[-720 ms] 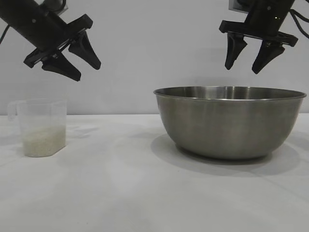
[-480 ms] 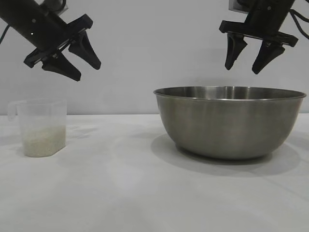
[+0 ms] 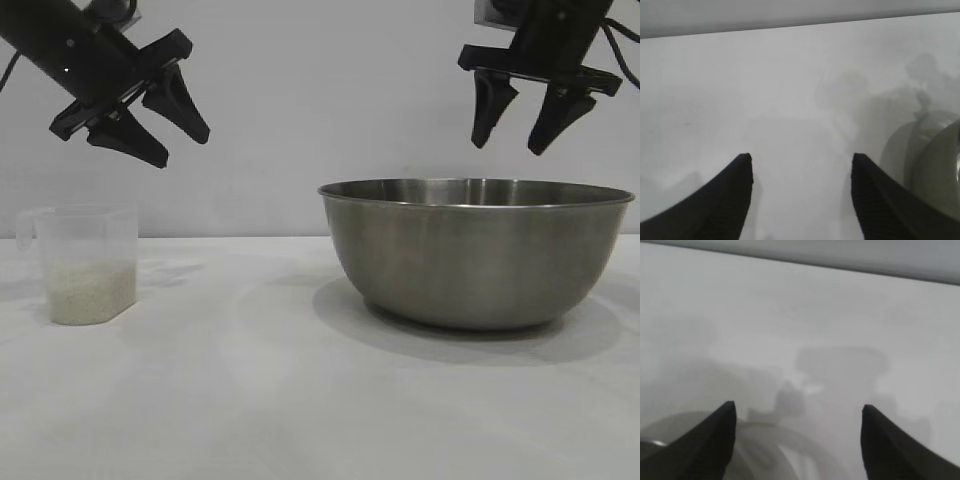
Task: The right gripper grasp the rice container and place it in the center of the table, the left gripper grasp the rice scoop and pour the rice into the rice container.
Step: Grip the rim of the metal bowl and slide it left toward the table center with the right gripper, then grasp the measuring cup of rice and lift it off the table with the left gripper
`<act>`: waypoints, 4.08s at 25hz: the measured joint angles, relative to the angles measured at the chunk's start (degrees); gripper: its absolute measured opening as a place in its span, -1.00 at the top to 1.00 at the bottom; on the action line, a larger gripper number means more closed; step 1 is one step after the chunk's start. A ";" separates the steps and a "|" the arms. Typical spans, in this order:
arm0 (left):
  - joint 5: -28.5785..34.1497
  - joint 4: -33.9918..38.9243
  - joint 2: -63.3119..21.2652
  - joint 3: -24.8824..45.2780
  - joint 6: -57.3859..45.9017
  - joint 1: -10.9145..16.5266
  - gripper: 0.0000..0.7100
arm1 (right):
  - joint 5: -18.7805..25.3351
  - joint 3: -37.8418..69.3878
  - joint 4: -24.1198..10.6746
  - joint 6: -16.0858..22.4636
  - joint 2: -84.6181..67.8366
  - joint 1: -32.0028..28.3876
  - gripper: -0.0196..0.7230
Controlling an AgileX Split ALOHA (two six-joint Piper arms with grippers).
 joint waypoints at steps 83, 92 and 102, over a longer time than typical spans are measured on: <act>1.28 0.00 0.00 0.00 0.00 0.00 -0.06 | 1.26 17.24 -12.40 6.95 -27.42 -2.11 -0.60; 1.28 0.00 0.00 0.00 0.00 0.00 -0.06 | 1.74 35.16 -7.71 6.95 -54.22 -2.31 -0.60; 1.18 0.00 0.00 0.00 0.00 0.00 -0.06 | 2.58 56.80 -6.30 6.95 -86.59 -2.31 -0.60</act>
